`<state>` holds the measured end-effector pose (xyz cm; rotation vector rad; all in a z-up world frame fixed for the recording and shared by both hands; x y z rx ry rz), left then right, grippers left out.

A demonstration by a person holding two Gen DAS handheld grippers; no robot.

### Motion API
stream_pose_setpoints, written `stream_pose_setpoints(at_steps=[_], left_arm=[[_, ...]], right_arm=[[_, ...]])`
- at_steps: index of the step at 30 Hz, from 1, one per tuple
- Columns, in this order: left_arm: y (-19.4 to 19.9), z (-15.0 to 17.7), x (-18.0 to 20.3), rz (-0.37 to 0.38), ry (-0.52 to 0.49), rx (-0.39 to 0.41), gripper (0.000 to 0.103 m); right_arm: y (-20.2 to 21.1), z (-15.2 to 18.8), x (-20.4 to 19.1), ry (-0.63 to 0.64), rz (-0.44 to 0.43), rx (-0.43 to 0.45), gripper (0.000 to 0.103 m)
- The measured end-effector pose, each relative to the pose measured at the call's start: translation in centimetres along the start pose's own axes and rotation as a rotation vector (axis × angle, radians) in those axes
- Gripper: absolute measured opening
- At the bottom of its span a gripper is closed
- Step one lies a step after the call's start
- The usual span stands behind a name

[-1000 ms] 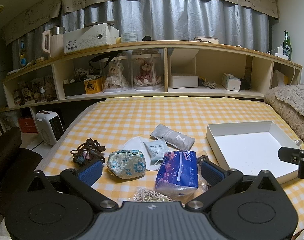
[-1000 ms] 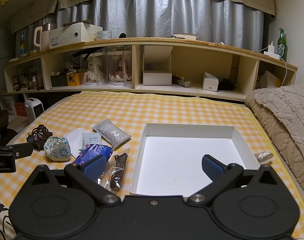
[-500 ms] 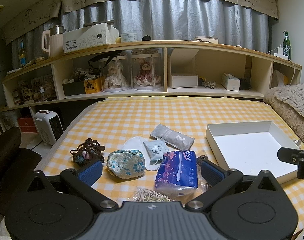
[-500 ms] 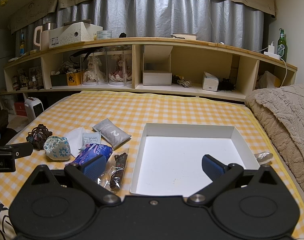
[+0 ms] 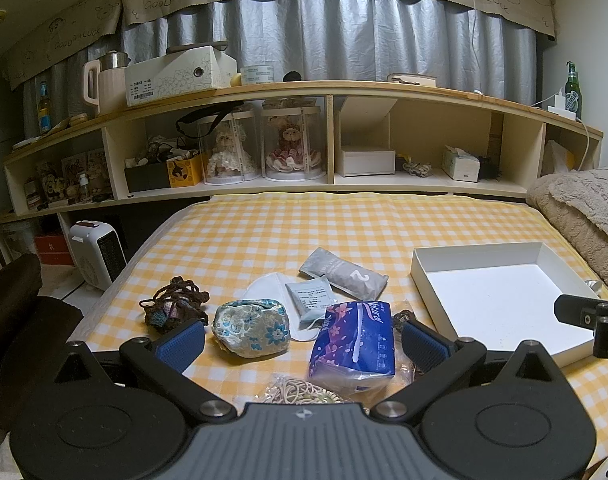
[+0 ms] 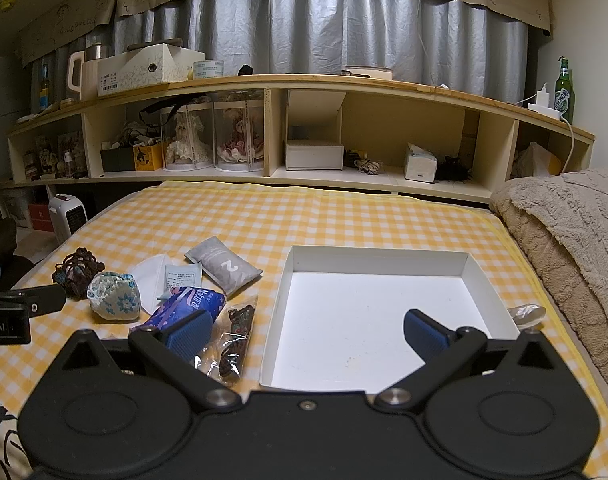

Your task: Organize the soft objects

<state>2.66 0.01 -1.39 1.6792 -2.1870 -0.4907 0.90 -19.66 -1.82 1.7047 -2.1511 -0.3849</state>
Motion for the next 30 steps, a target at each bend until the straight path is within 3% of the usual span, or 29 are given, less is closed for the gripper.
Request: stream_pose_setpoints(at_steps=[14, 23, 30], left_arm=[[0.0, -0.5, 0.5, 0.005, 0.01, 0.009, 0.103], [-0.5, -3.2, 0.0, -0.013, 0.021, 0.034, 0.103], [-1.5, -6.0, -1.4, -0.004, 0.03, 0.081, 0.103]], right_arm=[[0.5, -0.6, -0.1, -0.001, -0.008, 0.036, 0.103], [0.5, -4.5, -0.4, 0.003, -0.026, 0.113, 0.103], [-0.9, -8.4, -0.6, -0.043, -0.086, 0.158, 0.103]])
Point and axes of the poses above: each gripper's, at about its wrist camera, not at the fingertips, and y roughly against the way its jaws point, x to its right, z to its underside, the point moved 3 cm from there along -y, roughly the way its jaws point, and after that the axes turned 14 degrees about z, right-handed, at the moved point
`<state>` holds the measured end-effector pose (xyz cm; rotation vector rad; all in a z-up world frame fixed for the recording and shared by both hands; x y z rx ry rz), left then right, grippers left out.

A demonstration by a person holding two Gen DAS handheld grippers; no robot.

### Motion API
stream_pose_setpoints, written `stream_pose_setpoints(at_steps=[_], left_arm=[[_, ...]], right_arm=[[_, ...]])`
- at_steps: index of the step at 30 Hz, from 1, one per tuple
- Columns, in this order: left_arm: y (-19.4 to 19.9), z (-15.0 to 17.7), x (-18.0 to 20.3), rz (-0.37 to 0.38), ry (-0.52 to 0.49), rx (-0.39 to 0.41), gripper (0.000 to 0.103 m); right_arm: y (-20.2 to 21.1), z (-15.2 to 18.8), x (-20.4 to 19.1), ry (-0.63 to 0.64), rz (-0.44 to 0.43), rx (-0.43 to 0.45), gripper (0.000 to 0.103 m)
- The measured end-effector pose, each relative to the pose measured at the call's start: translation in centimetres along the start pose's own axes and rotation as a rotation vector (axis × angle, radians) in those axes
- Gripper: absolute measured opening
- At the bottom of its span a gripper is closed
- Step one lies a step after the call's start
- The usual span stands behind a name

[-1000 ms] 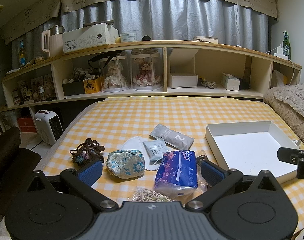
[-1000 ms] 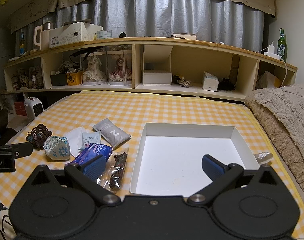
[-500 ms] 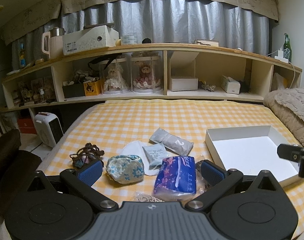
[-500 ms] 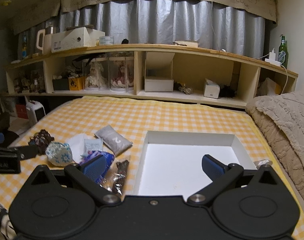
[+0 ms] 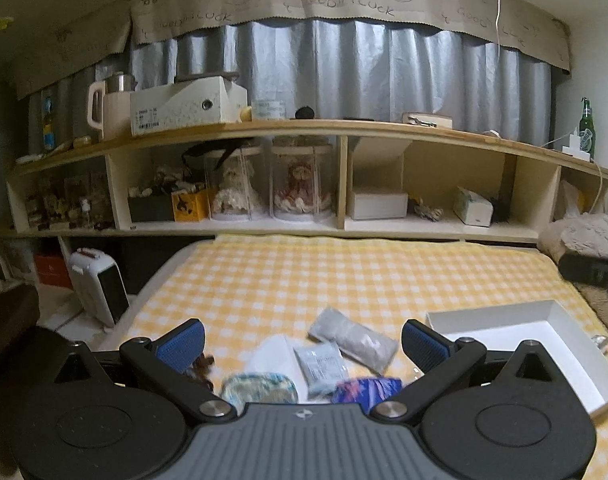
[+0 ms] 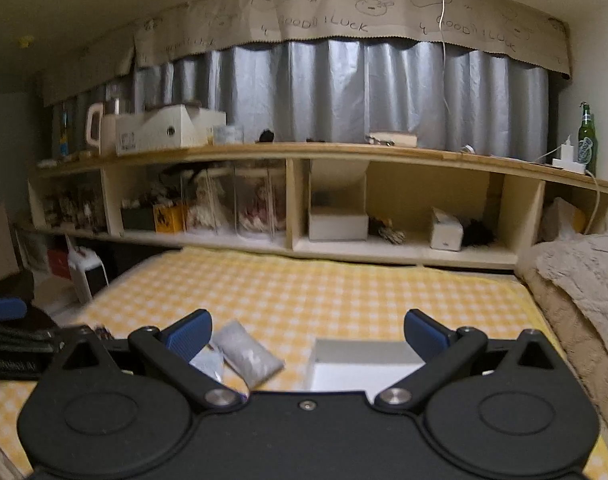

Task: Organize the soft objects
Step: 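Lower the right gripper onto the blue Natural tissue pack and close it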

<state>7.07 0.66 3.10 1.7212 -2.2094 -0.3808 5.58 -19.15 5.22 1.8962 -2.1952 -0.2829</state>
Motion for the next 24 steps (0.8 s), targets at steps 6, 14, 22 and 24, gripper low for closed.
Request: stream_pose_setpoints(at_steps=[6, 14, 22, 24], left_arm=[[-2.5, -1.4, -1.2, 0.0, -0.069, 0.0, 0.103], [-7.3, -0.3, -2.9, 0.2, -0.119, -0.186, 0.103], [-11.2, 4.5, -2.5, 0.328, -0.249, -0.456, 0.103], [-12.0, 5.7, -2.3, 0.38, -0.261, -0.523, 0.103]], right_arm=[[-2.6, -2.7, -1.0, -0.087, -0.036, -0.008, 0.103], [-7.8, -2.3, -2.9, -0.164, -0.064, -0.1, 0.103], [-12.9, 1.9, -5.1, -0.172, -0.068, -0.314, 0.103], [-13.8, 3.2, -5.3, -0.191, -0.079, -0.363, 0.103]])
Point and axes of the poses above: each gripper's, at about its wrist camera, not at the fingertips, and y roughly against the way its jaws point, x to its right, z to its underside, the point moved 3 cm from there along -y, roughly the way its jaws point, and after that the axes turned 14 degrees about z, right-handed, at the moved point
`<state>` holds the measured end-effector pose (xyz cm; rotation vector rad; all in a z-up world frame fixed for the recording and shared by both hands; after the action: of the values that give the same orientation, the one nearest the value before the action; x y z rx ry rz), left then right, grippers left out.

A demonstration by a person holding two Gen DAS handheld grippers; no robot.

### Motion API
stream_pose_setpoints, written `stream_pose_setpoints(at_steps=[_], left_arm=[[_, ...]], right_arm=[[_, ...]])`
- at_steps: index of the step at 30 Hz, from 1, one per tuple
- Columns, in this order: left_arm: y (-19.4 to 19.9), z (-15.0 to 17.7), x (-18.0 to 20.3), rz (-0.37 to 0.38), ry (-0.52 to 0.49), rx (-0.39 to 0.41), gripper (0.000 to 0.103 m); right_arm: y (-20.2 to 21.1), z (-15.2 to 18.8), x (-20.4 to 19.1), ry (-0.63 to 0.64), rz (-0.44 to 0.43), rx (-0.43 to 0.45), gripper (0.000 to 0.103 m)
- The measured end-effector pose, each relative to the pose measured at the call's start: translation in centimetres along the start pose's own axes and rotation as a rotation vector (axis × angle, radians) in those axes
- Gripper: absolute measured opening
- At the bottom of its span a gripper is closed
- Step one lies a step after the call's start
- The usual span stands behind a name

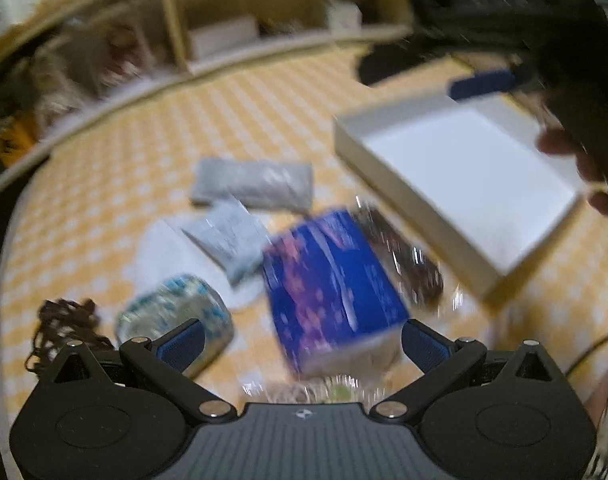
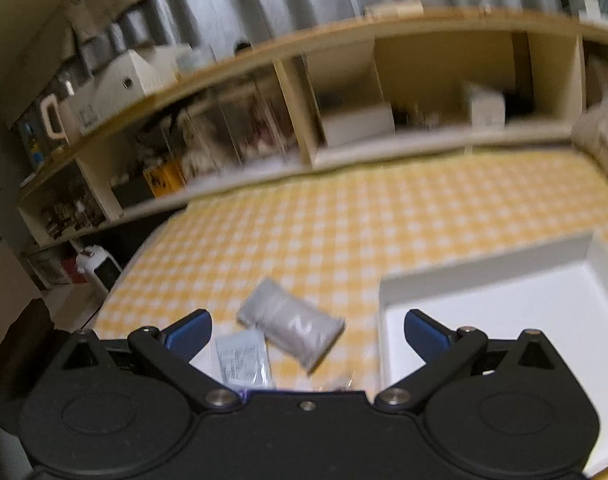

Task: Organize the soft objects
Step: 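Lower the right gripper onto the blue Natural tissue pack and close it, then lift the tissue pack with the right gripper while the left grasps the bead necklace bag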

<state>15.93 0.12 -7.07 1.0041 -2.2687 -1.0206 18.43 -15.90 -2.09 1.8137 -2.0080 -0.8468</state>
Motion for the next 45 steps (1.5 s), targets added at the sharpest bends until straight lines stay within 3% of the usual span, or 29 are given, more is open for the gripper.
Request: stream_pose_setpoints(at_steps=[7, 12, 15, 19, 24, 27, 29, 32, 40, 45], left_arm=[[-3.2, 2.1, 0.2, 0.05, -0.041, -0.2, 0.103], [-4.3, 3.1, 0.3, 0.072, -0.038, -0.287, 0.103], [-4.9, 3.5, 0.0, 0.082, -0.026, -0.318, 0.103], [-5.6, 3.9, -0.3, 0.07, -0.018, -0.356, 0.091], [-6.1, 4.1, -0.3, 0.062, -0.031, -0.376, 0.089], [-6.0, 4.1, -0.3, 0.067, -0.034, -0.379, 0.084], [-5.9, 4.1, -0.2, 0.072, -0.038, -0.381, 0.083], [-6.0, 4.1, -0.1, 0.077, -0.039, -0.382, 0.079], [-5.1, 4.1, -0.9, 0.071, -0.002, -0.34, 0.067], [-4.1, 3.5, -1.0, 0.074, 0.019, -0.278, 0.065]], right_arm=[[-4.3, 4.4, -1.2, -0.024, -0.029, -0.203, 0.103], [-6.4, 7.5, -1.8, -0.073, -0.086, -0.387, 0.103], [-6.7, 8.6, -2.4, -0.095, -0.115, -0.445, 0.103], [-6.9, 9.3, -3.2, -0.078, -0.106, -0.45, 0.098], [-7.0, 9.9, -3.5, -0.039, -0.102, -0.445, 0.094], [-6.9, 10.1, -3.9, 0.005, -0.114, -0.439, 0.079], [-6.8, 10.3, -4.2, 0.042, -0.122, -0.43, 0.061], [-6.9, 10.5, -4.3, 0.073, -0.133, -0.437, 0.046], [-6.3, 9.7, -3.6, 0.076, -0.186, -0.397, 0.019], [-5.3, 8.3, -2.9, 0.07, -0.2, -0.331, 0.016]])
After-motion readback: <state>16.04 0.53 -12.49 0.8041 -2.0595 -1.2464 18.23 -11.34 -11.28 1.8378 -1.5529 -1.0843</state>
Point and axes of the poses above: each gripper's, at about its wrist camera, not at the fingertips, and y roughly against the way its jaws point, x to its right, z to its underside, the point moved 3 cm from there along -y, roughly the way its jaws point, and after that the axes turned 14 degrees about z, right-handed, at the moved point
